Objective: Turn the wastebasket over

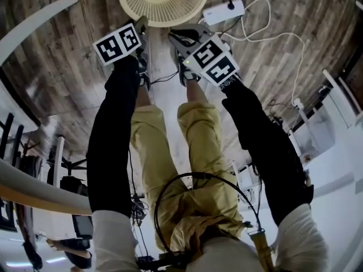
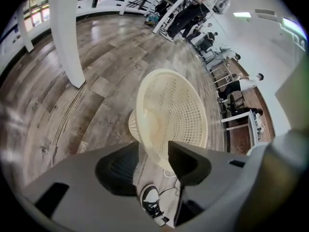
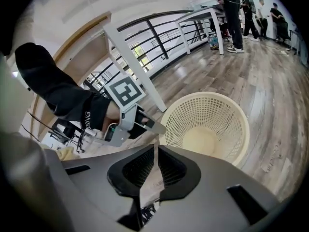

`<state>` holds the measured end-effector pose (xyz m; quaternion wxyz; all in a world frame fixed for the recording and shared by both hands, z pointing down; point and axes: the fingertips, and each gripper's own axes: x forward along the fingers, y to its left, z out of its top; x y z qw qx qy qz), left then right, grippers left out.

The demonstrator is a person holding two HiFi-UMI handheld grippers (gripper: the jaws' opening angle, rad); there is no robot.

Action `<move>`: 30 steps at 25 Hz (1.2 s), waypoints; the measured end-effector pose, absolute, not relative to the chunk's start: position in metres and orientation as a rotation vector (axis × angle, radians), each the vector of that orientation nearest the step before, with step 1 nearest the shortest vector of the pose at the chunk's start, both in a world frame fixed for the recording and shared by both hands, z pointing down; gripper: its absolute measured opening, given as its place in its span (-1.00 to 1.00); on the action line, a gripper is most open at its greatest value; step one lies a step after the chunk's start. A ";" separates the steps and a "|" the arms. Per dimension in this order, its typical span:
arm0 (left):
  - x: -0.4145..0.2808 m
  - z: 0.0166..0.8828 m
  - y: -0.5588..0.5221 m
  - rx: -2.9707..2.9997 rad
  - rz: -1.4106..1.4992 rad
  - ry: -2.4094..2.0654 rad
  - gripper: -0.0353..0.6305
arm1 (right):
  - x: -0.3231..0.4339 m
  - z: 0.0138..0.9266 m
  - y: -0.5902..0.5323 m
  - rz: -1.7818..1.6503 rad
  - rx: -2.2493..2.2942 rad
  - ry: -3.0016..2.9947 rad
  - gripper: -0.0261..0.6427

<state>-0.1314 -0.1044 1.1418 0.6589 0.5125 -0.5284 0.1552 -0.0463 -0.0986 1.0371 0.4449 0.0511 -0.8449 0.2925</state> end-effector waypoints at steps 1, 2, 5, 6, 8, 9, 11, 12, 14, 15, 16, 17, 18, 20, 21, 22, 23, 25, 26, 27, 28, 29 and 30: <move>-0.132 1.148 -0.104 1.135 0.349 -1.201 -0.36 | -0.046 1.038 -0.097 0.729 0.121 -2.096 -0.85; -0.131 1.154 -0.103 1.115 0.346 -1.198 -0.36 | -0.045 1.038 -0.095 0.733 0.117 -2.097 -0.85; -0.125 1.160 -0.103 1.071 0.320 -1.157 -0.56 | -0.042 1.040 -0.093 0.742 0.113 -2.097 -0.85; -0.125 1.160 -0.103 1.055 0.294 -1.149 -0.58 | -0.042 1.039 -0.092 0.745 0.114 -2.096 -0.85; -0.132 1.156 -0.106 1.016 0.222 -1.157 -0.66 | -0.042 1.037 -0.091 0.750 0.117 -2.094 -0.85; -0.137 1.151 -0.110 1.007 0.197 -1.171 -0.70 | -0.043 1.035 -0.092 0.753 0.119 -2.096 -0.85; -0.147 1.140 -0.117 1.038 0.211 -1.200 -0.75 | -0.045 1.029 -0.094 0.753 0.122 -2.104 -0.85; -0.150 1.134 -0.120 1.079 0.256 -1.211 -0.76 | -0.045 1.026 -0.095 0.750 0.123 -2.108 -0.85; -0.155 1.122 -0.125 1.185 0.384 -1.222 -0.76 | -0.046 1.020 -0.098 0.741 0.127 -2.114 -0.85; -0.156 1.117 -0.128 1.234 0.445 -1.225 -0.76 | -0.046 1.018 -0.099 0.738 0.130 -2.118 -0.85; -0.158 1.111 -0.131 1.275 0.499 -1.229 -0.76 | -0.047 1.015 -0.101 0.735 0.133 -2.121 -0.85; -0.159 1.106 -0.134 1.309 0.546 -1.236 -0.76 | -0.048 1.013 -0.103 0.732 0.137 -2.125 -0.85; -0.161 1.101 -0.137 1.339 0.589 -1.248 -0.76 | -0.048 1.011 -0.105 0.729 0.144 -2.129 -0.85; -0.163 1.091 -0.143 1.397 0.680 -1.279 -0.76 | -0.048 1.008 -0.108 0.721 0.160 -2.135 -0.85; -0.164 1.086 -0.145 1.427 0.733 -1.295 -0.77 | -0.047 1.007 -0.109 0.718 0.168 -2.137 -0.85; -0.165 1.083 -0.146 1.455 0.789 -1.310 -0.77 | -0.047 1.006 -0.109 0.716 0.174 -2.139 -0.85; -0.166 1.081 -0.147 1.481 0.845 -1.324 -0.77 | -0.046 1.007 -0.108 0.716 0.178 -2.139 -0.85; -0.164 1.086 -0.146 1.535 0.938 -1.342 -0.77 | -0.042 1.010 -0.106 0.716 0.188 -2.135 -0.85; -0.162 1.088 -0.144 1.565 0.982 -1.338 -0.77 | -0.040 1.012 -0.105 0.717 0.201 -2.131 -0.85; -0.158 1.088 -0.142 1.596 1.030 -1.324 -0.77 | -0.037 1.014 -0.106 0.721 0.225 -2.125 -0.85; -0.153 1.089 -0.138 1.629 1.079 -1.301 -0.77 | -0.033 1.016 -0.108 0.731 0.259 -2.117 -0.85; -0.147 1.089 -0.134 1.664 1.127 -1.271 -0.77 | -0.028 1.019 -0.109 0.750 0.300 -2.107 -0.85; -0.140 1.091 -0.128 1.700 1.172 -1.235 -0.77 | -0.023 1.022 -0.112 0.775 0.343 -2.095 -0.85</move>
